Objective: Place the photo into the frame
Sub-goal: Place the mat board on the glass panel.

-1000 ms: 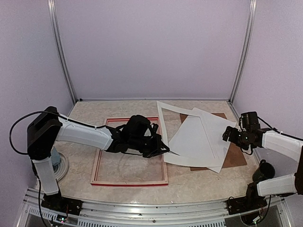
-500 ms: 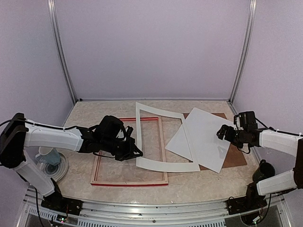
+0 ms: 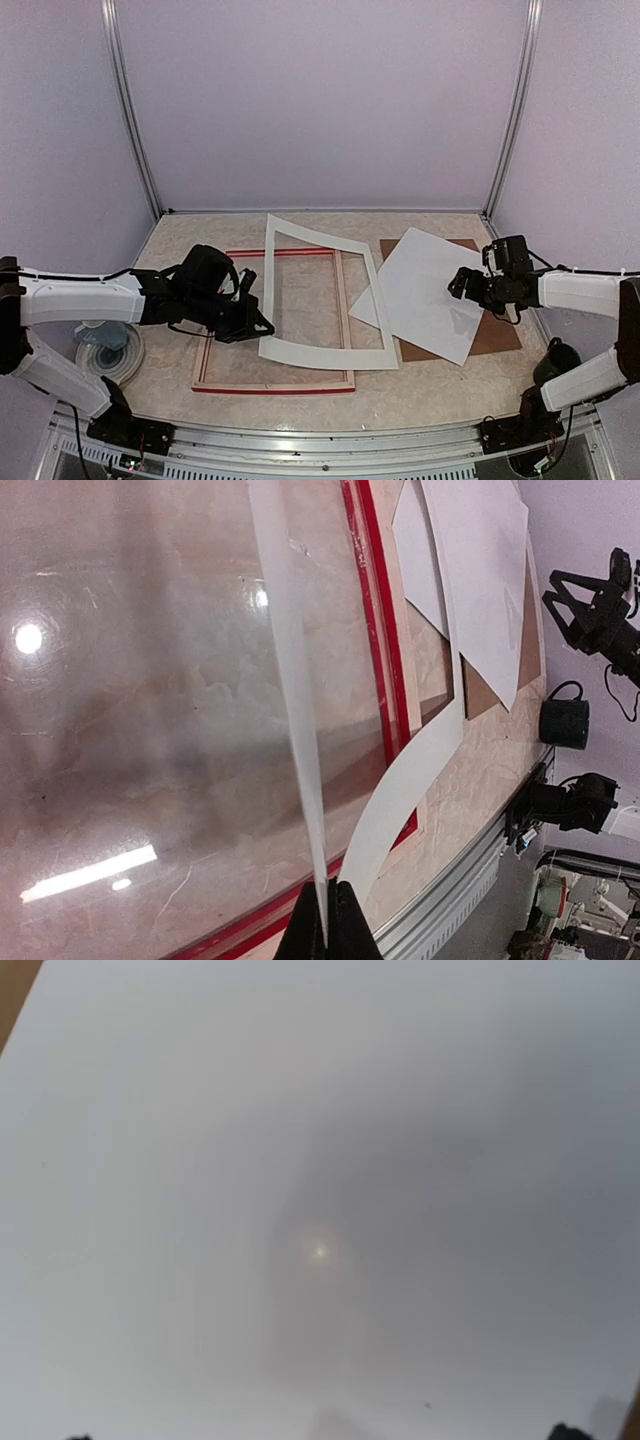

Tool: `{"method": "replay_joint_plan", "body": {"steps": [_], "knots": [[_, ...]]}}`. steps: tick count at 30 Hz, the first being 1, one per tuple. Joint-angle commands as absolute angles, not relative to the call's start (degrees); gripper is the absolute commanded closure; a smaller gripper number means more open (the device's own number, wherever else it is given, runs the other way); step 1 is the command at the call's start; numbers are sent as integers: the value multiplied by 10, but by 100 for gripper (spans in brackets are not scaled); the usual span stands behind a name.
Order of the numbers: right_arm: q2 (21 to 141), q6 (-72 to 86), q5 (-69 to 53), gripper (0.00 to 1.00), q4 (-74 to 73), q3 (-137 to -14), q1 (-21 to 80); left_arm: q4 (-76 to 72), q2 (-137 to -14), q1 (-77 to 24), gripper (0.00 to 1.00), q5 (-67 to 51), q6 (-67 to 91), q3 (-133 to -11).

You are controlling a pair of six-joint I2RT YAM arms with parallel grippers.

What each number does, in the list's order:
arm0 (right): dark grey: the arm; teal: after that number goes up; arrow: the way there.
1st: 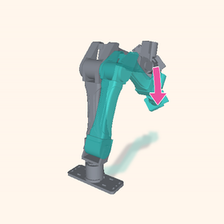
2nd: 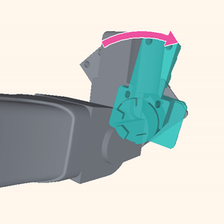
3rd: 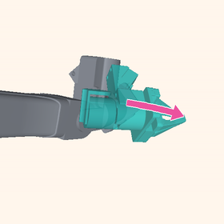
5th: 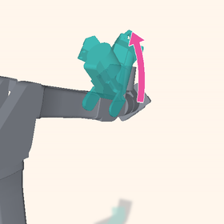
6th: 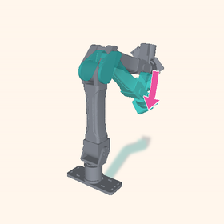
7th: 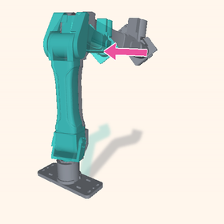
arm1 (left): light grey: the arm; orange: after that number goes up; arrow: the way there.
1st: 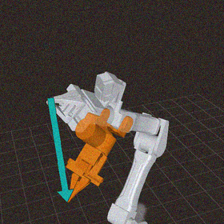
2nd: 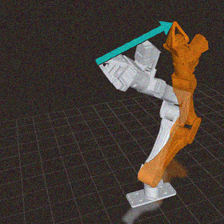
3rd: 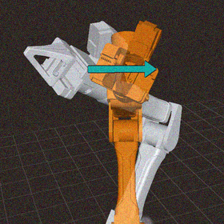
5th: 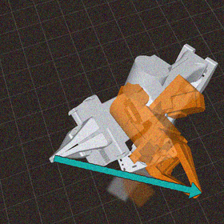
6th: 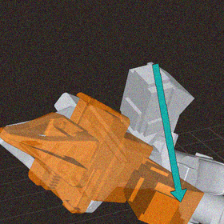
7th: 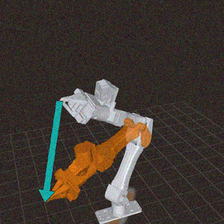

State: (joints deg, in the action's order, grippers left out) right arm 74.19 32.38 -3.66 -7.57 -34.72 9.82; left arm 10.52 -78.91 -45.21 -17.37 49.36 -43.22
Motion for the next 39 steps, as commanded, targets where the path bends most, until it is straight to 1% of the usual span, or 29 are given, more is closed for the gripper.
{"method": "replay_joint_plan", "body": {"steps": [1,10,23,39], "knots": [[765,320,-24,1,-59,-369,116,156,-749,-432,99,-175,468,-407],[803,311,-9,1,-54,-389,134,225,-686,-406,99,-156,446,-388],[795,277,30,1,-61,-392,137,273,-685,-376,99,-145,410,-392],[794,264,27,1,-52,-393,138,320,-685,-351,99,-133,392,-388]]}}
